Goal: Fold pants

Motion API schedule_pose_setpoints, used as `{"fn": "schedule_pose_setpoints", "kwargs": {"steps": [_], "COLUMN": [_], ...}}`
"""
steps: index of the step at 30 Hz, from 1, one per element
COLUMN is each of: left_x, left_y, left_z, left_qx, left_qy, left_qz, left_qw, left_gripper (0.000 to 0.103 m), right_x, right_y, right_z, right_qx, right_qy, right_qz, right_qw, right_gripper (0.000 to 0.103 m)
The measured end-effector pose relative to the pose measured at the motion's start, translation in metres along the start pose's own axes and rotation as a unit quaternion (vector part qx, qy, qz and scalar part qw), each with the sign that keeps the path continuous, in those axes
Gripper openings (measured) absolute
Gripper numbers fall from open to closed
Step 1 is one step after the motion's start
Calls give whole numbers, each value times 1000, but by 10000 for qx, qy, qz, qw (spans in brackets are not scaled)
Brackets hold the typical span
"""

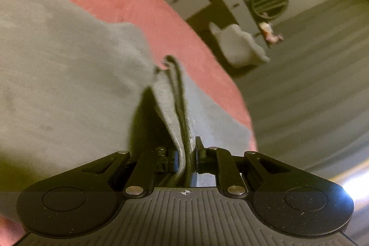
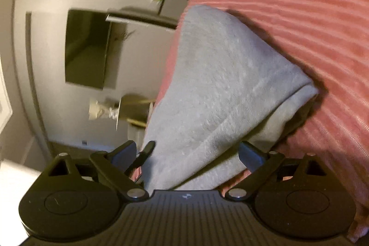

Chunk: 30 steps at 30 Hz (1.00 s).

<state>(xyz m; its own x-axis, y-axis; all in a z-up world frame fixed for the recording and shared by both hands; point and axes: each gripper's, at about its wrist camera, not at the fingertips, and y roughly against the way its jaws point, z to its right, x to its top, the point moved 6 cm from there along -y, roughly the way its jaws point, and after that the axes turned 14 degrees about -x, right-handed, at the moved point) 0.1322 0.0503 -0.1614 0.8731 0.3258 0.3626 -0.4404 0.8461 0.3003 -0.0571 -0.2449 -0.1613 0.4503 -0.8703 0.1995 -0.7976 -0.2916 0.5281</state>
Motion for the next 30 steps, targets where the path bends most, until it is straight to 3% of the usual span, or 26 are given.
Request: {"fn": "schedule_pose_setpoints", "kwargs": {"steps": [5, 10, 12, 13, 14, 17, 19, 20, 21, 22, 24, 28, 30], "left_x": [-10, -16, -19, -21, -21, -18, -12, -7, -2, 4, 11, 23, 27], "left_y": [6, 4, 6, 7, 9, 22, 32, 33, 31, 27, 13, -17, -30], "left_z": [-16, -2, -7, -9, -11, -11, -6, -3, 0, 2, 2, -2, 2], "left_qx": [387, 760, 919, 968, 1007, 1165, 1190, 1105, 976, 785, 491, 458, 515], "left_qy": [82, -378, -321, -300, -271, -407, -554, -623, -632, -593, -504, -363, -510], "left_qz": [-186, -191, -212, -220, -227, -37, 306, 412, 449, 459, 358, 216, 164], "left_qw": [9990, 9962, 9950, 9946, 9943, 9923, 9909, 9911, 9922, 9941, 9969, 9981, 9972], "left_gripper": [15, 16, 16, 17, 19, 44, 61, 75, 80, 80, 80, 74, 62], "right_x": [10, 39, 49, 54, 57, 62, 64, 64, 64, 64, 62, 60, 58], "right_y": [13, 6, -11, -20, -24, -13, -4, -5, -9, -17, -29, -38, -46], "right_z": [-23, -22, -10, 0, 6, 1, -11, -17, -22, -22, -17, -17, -21], "right_qx": [384, 205, -170, -572, -836, -1220, -1578, -1779, -1944, -2131, -2165, -2242, -2302], "right_qy": [399, 298, 265, 238, 245, 584, 1224, 1587, 1784, 1852, 1614, 1392, 1540], "right_qz": [72, 466, 475, 448, 469, 1036, 1486, 1558, 1520, 1389, 1210, 1372, 1443], "right_qw": [9984, 9983, 9984, 9971, 9951, 9854, 9685, 9586, 9525, 9492, 9552, 9547, 9500], "right_gripper": [95, 96, 96, 95, 90, 88, 89, 89, 89, 89, 89, 97, 98]}}
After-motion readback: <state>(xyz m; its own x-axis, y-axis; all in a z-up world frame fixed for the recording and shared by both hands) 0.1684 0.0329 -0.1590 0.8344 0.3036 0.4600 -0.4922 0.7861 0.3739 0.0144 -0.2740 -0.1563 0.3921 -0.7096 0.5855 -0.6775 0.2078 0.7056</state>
